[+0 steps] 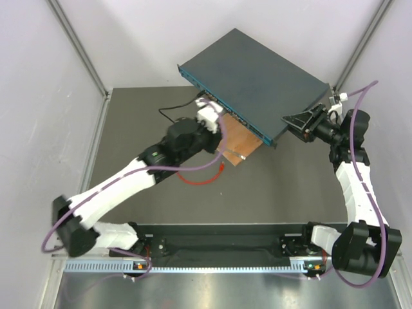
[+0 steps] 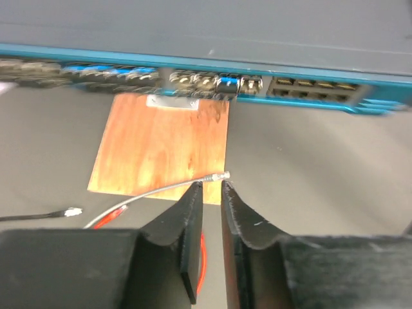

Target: Insert the plug into the switch port

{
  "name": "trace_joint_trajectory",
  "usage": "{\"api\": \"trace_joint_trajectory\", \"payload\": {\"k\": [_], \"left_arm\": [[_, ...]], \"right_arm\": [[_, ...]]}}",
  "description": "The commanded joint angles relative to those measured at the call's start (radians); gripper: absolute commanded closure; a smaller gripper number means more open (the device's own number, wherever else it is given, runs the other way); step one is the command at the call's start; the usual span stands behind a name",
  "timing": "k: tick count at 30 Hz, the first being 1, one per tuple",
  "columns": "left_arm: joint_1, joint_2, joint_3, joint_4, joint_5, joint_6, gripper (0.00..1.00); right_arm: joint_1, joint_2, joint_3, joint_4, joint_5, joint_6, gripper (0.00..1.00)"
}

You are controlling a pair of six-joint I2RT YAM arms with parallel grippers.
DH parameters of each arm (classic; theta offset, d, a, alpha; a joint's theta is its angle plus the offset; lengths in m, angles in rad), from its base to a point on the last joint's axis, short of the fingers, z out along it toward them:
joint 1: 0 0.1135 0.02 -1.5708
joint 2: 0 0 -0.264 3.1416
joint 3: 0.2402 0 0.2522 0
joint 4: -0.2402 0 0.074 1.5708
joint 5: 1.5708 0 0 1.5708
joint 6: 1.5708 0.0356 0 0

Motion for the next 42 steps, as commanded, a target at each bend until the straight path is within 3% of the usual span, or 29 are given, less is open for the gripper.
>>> {"api": "trace_joint_trajectory", "payload": {"k": [1,4,5,7,10,11,13,18,22,26,30,32,34,37,42], "left_arm": [[0.047,-0.166,-0.078,0.012,0.04,-0.002,0.74],[0.148,-0.231,-0.134,-0.091,0.165,-0.009,0.71],[0.179,-0.238,-0.15,-0.129,0.194,-0.004,0.69],[0.271,-0.249,-0.159,-0.175,0.379,0.106,0.68],[0.351,-0.272,-0.2,-0.206,0.534,0.267,0.6],[0.357,-0.272,-0.222,-0.216,0.532,0.295,0.59],[0.377,-0.265,-0.245,-0.231,0.553,0.384,0.57],[0.515,-0.194,-0.277,-0.263,0.653,0.553,0.53],[0.632,-0.026,-0.211,-0.346,0.731,0.654,0.53],[0.641,0.09,-0.102,-0.585,0.828,0.946,0.51],[0.595,0.143,-0.116,-0.564,0.871,1.042,0.5],[0.554,0.16,-0.136,-0.515,0.831,1.015,0.51],[0.473,0.157,-0.179,-0.342,0.712,0.879,0.53],[0.367,0.163,-0.268,-0.218,0.641,0.809,0.52],[0.238,0.232,-0.257,-0.124,0.563,0.65,0.51]], "right_arm": [[0.015,0.014,0.055,0.037,-0.082,-0.243,0.76],[0.002,0.022,0.069,0.034,-0.087,-0.249,0.53],[-0.002,0.022,0.077,0.031,-0.088,-0.252,0.4],[-0.007,0.02,0.085,0.024,-0.09,-0.258,0.32],[-0.013,0.017,0.1,-0.007,-0.092,-0.279,0.15],[-0.016,0.016,0.109,-0.015,-0.092,-0.287,0.06],[-0.019,0.013,0.123,-0.053,-0.09,-0.307,0.01],[-0.047,0.002,0.17,-0.156,-0.09,-0.4,0.0],[-0.093,-0.012,0.192,-0.219,-0.099,-0.451,0.0],[-0.148,-0.015,0.21,-0.242,-0.131,-0.473,0.0],[-0.185,-0.017,0.232,-0.263,-0.147,-0.482,0.0],[-0.208,-0.02,0.24,-0.273,-0.148,-0.486,0.0],[-0.222,-0.035,0.24,-0.282,-0.145,-0.488,0.0],[-0.245,-0.053,0.246,-0.289,-0.141,-0.486,0.0],[-0.255,-0.067,0.249,-0.299,-0.142,-0.486,0.0]]}}
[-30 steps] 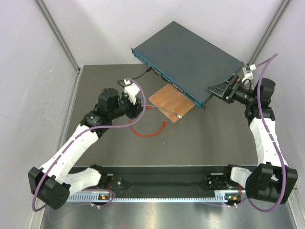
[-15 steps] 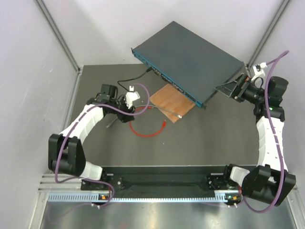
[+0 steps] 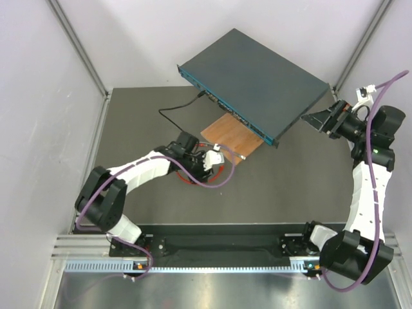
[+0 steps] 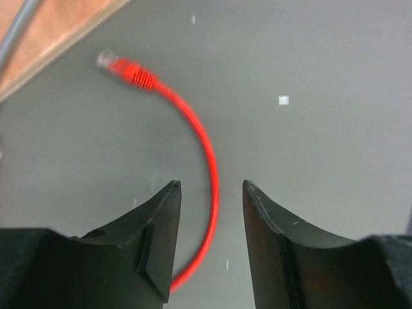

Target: Insert the plug into the switch port

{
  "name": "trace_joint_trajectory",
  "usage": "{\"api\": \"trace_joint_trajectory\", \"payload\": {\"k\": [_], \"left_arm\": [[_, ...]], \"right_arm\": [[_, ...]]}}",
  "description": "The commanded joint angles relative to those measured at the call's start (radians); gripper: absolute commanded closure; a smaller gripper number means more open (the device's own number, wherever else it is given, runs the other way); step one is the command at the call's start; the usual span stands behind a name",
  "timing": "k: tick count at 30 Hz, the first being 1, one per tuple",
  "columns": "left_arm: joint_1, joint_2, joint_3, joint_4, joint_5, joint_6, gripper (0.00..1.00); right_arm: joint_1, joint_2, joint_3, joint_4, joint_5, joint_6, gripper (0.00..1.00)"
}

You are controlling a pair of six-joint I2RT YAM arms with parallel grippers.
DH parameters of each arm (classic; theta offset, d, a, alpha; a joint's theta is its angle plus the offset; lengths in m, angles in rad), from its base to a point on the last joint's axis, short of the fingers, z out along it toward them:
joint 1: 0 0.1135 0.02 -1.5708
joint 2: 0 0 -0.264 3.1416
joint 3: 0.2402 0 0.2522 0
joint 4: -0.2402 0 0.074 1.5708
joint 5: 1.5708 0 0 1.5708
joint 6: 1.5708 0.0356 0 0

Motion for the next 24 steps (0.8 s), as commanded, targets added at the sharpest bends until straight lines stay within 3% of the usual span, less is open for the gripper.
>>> {"api": "trace_joint_trajectory", "payload": {"k": [1,5,13,16,21,22,24], "left_arm": [[-0.058,0.064,0.027,0.176,-0.096,-0.15,0.51],[-0.127,0.124,0.052,0.241,-0.223,-0.281,0.54],[-0.169,0.226,0.079,0.258,-0.306,-0.352,0.61],[-0.169,0.283,0.131,0.189,-0.34,-0.362,0.81],[-0.169,0.288,0.156,0.089,-0.343,-0.352,0.93],[-0.169,0.277,0.152,0.065,-0.33,-0.35,1.0],[-0.169,0.228,0.146,0.045,-0.308,-0.364,1.0]], "right_arm": [[-0.015,-0.027,0.052,0.012,-0.017,-0.02,0.0],[-0.021,-0.033,0.047,0.012,-0.022,-0.018,0.0],[-0.038,-0.029,0.043,0.006,-0.034,-0.031,0.0],[-0.046,-0.026,0.047,0.005,-0.048,-0.031,0.0],[-0.055,-0.021,0.064,-0.003,-0.06,-0.04,0.01],[-0.056,-0.021,0.073,-0.003,-0.069,-0.04,0.01],[-0.058,-0.012,0.089,-0.014,-0.082,-0.047,0.02]]}}
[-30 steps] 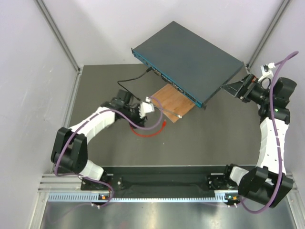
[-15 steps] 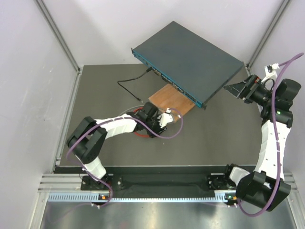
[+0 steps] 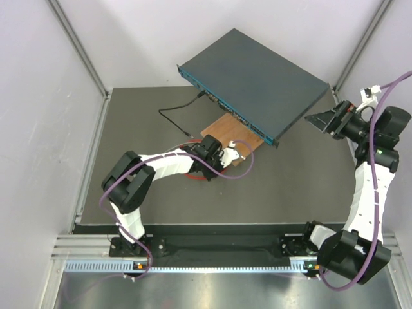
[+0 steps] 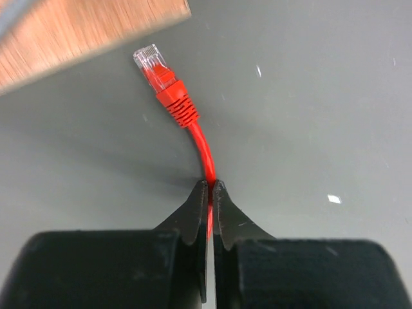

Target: Insert the plug into the switch port

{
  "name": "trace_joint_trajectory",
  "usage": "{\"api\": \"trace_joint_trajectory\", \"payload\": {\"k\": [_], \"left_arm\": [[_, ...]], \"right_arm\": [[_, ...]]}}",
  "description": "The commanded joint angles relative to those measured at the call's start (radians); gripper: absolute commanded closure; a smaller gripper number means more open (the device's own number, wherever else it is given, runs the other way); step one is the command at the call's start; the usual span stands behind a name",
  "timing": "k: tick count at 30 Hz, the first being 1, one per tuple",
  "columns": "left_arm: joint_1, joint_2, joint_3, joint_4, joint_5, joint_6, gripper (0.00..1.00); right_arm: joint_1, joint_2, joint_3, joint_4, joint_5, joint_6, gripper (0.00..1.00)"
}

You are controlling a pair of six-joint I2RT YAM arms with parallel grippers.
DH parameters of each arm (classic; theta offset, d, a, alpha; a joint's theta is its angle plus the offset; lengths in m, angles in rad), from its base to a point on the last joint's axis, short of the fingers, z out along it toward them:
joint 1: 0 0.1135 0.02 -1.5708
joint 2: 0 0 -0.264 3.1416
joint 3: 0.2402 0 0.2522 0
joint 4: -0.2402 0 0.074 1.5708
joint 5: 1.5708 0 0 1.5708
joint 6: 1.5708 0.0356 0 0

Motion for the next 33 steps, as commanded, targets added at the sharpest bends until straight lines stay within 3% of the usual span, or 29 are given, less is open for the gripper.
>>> {"api": "trace_joint_trajectory", "payload": {"k": [1,11,15,21,28,33], "left_arm": [[0.001,-0.072,-0.007,-0.106,0.015,-0.02,1.0],[0.001,-0.502,-0.003,-0.206,0.156,-0.085,1.0],[-0.001,-0.684,-0.001,-0.114,0.276,-0.112,1.0],[-0.019,-0.81,-0.003,-0.054,0.215,-0.059,1.0],[-0.091,-0.913,-0.047,0.001,0.161,0.077,1.0],[-0.119,-0.924,-0.037,0.003,0.165,0.093,1.0]], "right_arm": [[-0.013,0.0,0.096,0.009,-0.051,-0.041,0.02],[0.013,0.004,0.171,0.005,-0.149,-0.077,0.05],[0.098,-0.012,0.208,0.009,-0.166,-0.14,0.07],[0.367,-0.027,0.286,-0.138,-0.114,-0.339,0.13],[0.719,-0.012,0.286,-0.159,0.007,-0.378,0.19],[0.839,0.036,0.287,-0.13,0.051,-0.378,0.21]]}}
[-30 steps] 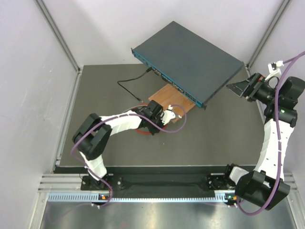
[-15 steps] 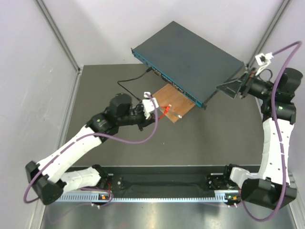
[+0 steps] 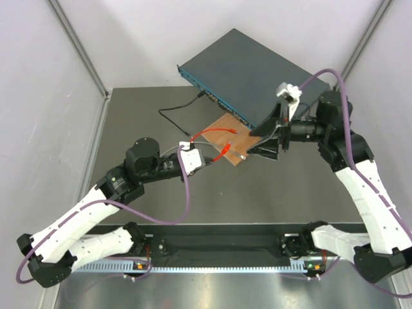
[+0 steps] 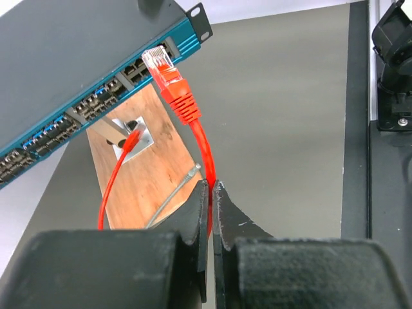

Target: Insert the plug into the switch port

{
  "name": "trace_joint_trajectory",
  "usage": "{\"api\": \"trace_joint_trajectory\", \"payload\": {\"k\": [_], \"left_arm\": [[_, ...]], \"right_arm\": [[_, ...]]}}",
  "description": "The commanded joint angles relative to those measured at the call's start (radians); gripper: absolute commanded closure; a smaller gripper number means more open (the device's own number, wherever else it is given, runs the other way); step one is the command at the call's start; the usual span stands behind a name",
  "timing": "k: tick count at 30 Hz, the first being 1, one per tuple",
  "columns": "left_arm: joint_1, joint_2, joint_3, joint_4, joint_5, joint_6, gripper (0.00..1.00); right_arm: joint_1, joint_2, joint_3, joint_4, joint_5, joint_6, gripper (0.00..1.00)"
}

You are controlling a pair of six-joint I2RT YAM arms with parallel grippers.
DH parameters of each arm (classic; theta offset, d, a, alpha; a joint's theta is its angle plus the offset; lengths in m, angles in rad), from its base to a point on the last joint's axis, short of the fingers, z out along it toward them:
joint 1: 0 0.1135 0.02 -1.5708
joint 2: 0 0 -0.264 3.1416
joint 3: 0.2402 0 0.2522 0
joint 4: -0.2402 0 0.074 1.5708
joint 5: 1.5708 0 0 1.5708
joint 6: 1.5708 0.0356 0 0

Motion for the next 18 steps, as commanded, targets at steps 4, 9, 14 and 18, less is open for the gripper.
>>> {"api": "trace_joint_trajectory", "payload": {"k": [4,9,14,18], "left_arm": [[-0.015,-0.006,0.003,0.074,0.017,0.006,1.0],[-0.017,0.011,0.012,0.074,0.036,-0.004,1.0],[-0.023,0.023,0.015,0.072,0.06,-0.007,1.0],[-0.026,0.032,0.021,0.079,0.057,-0.011,1.0]], "right_arm": [[0.102,0.081,0.071,0.054,0.039,-0.008,0.25],[0.157,0.115,0.084,0.059,0.039,-0.002,0.29],[0.182,0.135,0.09,0.065,0.051,-0.008,0.32],[0.194,0.146,0.094,0.062,0.056,-0.006,0.46]]}}
